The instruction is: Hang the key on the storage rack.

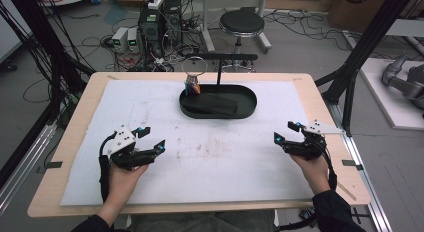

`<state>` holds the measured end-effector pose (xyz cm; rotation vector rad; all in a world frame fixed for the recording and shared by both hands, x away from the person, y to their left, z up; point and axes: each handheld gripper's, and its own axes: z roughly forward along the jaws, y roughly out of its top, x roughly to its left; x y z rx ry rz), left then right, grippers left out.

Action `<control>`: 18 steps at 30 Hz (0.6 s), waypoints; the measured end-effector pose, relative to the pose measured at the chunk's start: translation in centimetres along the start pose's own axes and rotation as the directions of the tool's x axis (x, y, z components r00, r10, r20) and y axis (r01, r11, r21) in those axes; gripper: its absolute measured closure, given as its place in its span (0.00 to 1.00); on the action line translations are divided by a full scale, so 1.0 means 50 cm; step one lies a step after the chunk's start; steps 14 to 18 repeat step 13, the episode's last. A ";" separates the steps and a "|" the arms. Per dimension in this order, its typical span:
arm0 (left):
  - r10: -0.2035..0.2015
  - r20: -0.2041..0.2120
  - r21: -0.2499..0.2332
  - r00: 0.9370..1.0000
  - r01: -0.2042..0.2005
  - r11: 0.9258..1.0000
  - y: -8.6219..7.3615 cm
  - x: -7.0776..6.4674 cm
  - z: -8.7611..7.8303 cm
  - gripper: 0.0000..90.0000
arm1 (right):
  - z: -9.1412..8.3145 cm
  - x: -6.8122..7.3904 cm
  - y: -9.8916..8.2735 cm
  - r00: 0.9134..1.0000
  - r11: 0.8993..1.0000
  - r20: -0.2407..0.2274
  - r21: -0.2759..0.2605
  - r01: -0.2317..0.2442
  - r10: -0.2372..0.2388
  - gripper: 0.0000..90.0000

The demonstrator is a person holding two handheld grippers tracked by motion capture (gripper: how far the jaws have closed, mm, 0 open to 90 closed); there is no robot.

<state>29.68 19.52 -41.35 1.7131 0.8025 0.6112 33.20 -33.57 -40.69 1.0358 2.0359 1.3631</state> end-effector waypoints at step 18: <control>-0.007 -0.005 0.011 1.000 0.007 1.000 -0.004 0.005 0.007 0.32 | -0.003 -0.002 -0.003 1.000 1.000 -0.003 0.004 -0.005 0.005 0.28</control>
